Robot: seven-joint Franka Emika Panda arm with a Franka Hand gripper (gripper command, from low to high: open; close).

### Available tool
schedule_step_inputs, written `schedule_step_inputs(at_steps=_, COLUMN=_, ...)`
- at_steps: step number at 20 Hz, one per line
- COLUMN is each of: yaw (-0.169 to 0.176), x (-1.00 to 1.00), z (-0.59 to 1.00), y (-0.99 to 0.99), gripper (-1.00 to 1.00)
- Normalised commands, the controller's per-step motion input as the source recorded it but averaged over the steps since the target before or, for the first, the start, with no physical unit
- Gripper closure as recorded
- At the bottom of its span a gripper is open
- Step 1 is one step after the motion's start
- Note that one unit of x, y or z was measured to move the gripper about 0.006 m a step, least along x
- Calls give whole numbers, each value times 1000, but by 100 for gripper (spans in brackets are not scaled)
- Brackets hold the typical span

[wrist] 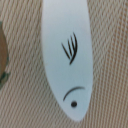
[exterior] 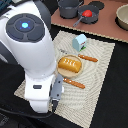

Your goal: Interact with the objects in diverse but meaningful ways.

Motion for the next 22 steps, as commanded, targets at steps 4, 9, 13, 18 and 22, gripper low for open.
schedule_step_inputs(at_steps=4, yaw=36, x=0, z=-100, y=-54, gripper=100)
schedule_step_inputs(at_steps=9, yaw=36, x=1, z=-92, y=-54, gripper=100)
schedule_step_inputs(at_steps=13, yaw=34, x=11, z=-102, y=-51, gripper=100)
schedule_step_inputs(at_steps=18, yaw=36, x=93, z=-127, y=-15, gripper=100)
schedule_step_inputs(at_steps=22, yaw=49, x=152, z=714, y=92, gripper=100)
